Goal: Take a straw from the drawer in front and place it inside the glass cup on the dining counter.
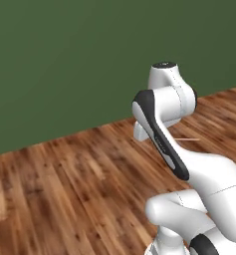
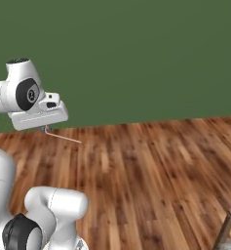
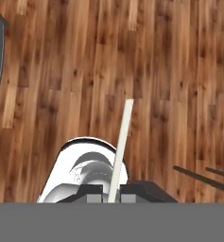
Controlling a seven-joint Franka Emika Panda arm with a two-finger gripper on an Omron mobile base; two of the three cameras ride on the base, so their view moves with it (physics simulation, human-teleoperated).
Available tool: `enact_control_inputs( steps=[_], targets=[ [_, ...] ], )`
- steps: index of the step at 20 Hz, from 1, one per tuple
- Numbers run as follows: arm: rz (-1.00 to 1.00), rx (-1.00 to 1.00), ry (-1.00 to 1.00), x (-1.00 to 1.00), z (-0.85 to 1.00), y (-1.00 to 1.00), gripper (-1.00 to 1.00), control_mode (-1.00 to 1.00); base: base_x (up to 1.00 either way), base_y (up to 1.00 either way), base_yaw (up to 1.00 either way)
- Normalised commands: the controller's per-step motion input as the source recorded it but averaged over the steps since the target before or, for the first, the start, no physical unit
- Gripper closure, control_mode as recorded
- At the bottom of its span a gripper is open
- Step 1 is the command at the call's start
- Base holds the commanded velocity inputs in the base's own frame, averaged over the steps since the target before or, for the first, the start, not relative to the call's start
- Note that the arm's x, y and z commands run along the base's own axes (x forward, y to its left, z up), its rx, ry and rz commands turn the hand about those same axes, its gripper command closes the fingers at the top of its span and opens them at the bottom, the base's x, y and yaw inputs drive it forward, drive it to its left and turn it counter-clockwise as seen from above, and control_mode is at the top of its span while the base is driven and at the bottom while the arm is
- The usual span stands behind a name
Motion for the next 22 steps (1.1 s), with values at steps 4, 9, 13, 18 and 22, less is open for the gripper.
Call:
enact_control_inputs(
  steps=[4, 9, 13, 18, 22],
  targets=[
    [0.0, 0.0, 0.0, 0.0, 0.0, 0.0, 1.0, 1.0, 0.66, 0.45, -0.15],
    [0.0, 0.0, 0.0, 0.0, 0.0, 0.0, 1.0, 1.0, 0.56, 0.5, -0.31],
    [0.0, 0.0, 0.0, 0.0, 0.0, 0.0, 1.0, 1.0, 0.47, 0.4, -0.42],
    [0.0, 0.0, 0.0, 0.0, 0.0, 0.0, 1.0, 1.0, 0.38, 0.21, -0.51],
    [0.0, 0.0, 0.0, 0.0, 0.0, 0.0, 1.0, 1.0, 0.25, 0.03, -0.61]
  ],
)
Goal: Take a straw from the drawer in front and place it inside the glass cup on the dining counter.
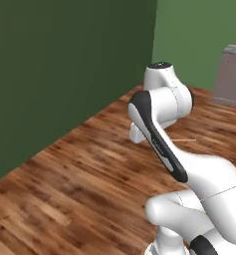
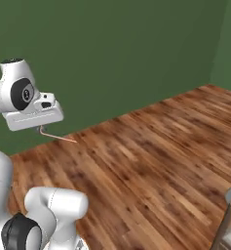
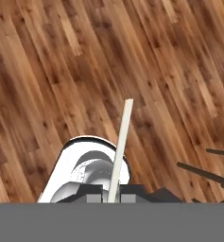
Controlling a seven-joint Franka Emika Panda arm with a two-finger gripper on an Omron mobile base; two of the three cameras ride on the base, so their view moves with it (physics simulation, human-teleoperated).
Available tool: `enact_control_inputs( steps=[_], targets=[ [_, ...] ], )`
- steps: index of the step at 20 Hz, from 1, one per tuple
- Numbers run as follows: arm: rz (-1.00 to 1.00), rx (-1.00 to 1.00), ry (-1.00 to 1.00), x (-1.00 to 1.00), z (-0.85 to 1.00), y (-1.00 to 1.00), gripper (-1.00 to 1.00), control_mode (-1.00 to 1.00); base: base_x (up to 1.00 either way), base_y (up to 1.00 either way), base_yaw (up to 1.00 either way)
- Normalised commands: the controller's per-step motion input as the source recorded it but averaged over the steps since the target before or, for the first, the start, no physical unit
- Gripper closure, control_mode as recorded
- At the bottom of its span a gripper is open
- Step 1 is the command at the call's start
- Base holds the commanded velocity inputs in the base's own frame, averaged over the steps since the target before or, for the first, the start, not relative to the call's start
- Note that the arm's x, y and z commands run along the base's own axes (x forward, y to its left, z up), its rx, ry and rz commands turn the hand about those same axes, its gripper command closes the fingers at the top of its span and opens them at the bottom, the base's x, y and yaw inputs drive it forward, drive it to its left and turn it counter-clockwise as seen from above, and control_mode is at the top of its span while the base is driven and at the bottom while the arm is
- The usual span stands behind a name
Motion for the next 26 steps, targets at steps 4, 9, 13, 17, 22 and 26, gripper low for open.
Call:
enact_control_inputs(
  steps=[4, 9, 13, 17, 22, 26],
  targets=[
    [0.0, 0.0, 0.0, 0.0, 0.0, 0.0, 1.0, 1.0, 0.14, 0.0, -0.71],
    [0.0, 0.0, 0.0, 0.0, 0.0, 0.0, 1.0, 1.0, 0.13, 0.06, -0.76],
    [0.0, 0.0, 0.0, 0.0, 0.0, 0.0, 1.0, 1.0, 0.2, 0.29, -0.74],
    [0.0, 0.0, 0.0, 0.0, 0.0, 0.0, 1.0, 1.0, 0.65, 0.52, -0.59],
    [0.0, 0.0, 0.0, 0.0, 0.0, 0.0, 1.0, 1.0, 0.91, 0.61, -0.45],
    [0.0, 0.0, 0.0, 0.0, 0.0, 0.0, 1.0, 1.0, 0.89, 0.46, -0.43]
  ],
)
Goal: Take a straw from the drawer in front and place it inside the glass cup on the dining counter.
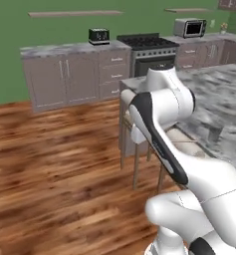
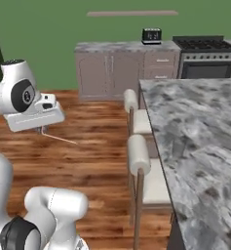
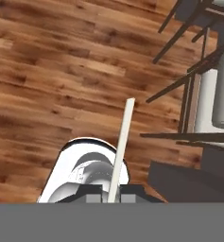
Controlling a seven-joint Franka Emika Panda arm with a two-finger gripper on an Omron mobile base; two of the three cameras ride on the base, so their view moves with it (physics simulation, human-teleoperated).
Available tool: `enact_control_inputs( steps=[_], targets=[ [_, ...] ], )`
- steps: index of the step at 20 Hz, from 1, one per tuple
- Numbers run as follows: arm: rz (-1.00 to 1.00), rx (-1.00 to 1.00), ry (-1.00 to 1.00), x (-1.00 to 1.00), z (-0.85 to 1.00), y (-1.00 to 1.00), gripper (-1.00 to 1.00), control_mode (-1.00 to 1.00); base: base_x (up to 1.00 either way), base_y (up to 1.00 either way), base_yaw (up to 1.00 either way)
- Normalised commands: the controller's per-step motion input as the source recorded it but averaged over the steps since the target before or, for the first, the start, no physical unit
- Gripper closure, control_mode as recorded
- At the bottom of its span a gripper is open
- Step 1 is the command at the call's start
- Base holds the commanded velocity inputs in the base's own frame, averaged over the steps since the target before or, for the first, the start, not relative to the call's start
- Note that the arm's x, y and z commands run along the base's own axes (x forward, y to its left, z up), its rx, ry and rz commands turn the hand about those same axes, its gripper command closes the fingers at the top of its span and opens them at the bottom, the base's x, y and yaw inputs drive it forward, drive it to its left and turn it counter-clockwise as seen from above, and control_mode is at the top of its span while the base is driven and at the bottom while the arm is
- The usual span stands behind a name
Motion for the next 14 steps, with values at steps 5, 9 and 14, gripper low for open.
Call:
enact_control_inputs(
  steps=[5, 9, 14],
  targets=[
    [0.0, 0.0, 0.0, 0.0, 0.0, 0.0, 1.0, 1.0, 0.64, 0.31, -0.6],
    [0.0, 0.0, 0.0, 0.0, 0.0, 0.0, 1.0, 1.0, 0.39, 0.27, -0.74],
    [0.0, 0.0, 0.0, 0.0, 0.0, 0.0, 1.0, 1.0, 0.23, 0.27, -0.8]
  ],
)
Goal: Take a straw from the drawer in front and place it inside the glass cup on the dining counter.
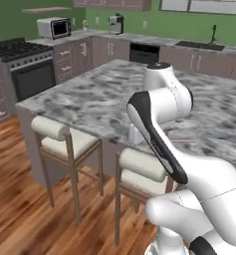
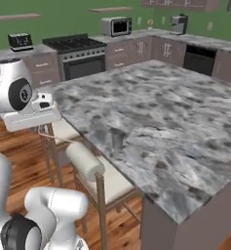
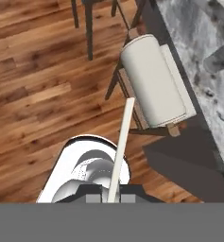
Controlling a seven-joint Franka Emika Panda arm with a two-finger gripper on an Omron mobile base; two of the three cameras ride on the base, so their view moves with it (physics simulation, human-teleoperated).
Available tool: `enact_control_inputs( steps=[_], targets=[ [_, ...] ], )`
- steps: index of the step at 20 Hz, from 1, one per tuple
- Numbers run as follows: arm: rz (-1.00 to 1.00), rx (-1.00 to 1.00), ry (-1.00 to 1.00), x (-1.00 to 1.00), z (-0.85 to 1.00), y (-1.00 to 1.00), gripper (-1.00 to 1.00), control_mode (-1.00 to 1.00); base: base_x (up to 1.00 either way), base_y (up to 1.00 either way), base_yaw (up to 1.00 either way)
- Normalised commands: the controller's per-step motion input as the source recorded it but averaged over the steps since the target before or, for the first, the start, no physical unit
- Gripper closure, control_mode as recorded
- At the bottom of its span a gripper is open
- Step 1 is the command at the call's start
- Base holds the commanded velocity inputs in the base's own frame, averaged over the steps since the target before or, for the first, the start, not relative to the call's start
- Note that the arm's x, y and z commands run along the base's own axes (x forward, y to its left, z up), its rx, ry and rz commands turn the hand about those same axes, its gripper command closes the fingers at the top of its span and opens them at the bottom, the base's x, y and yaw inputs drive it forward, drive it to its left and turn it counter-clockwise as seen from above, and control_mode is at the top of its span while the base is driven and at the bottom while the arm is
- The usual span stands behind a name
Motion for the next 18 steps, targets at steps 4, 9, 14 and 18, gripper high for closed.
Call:
enact_control_inputs(
  steps=[4, 9, 14, 18],
  targets=[
    [0.0, 0.0, 0.0, 0.0, 0.0, 0.0, 1.0, 1.0, 0.15, 0.28, -0.81],
    [0.0, 0.0, 0.0, 0.0, 0.0, 0.0, 1.0, 1.0, 0.02, 0.29, -0.8],
    [0.0, 0.0, 0.0, 0.0, 0.0, 0.0, 1.0, 1.0, 0.0, 0.32, -0.76],
    [0.0, 0.0, 0.0, 0.0, 0.0, 0.0, 1.0, 1.0, 0.01, 0.42, -0.59]
  ],
)
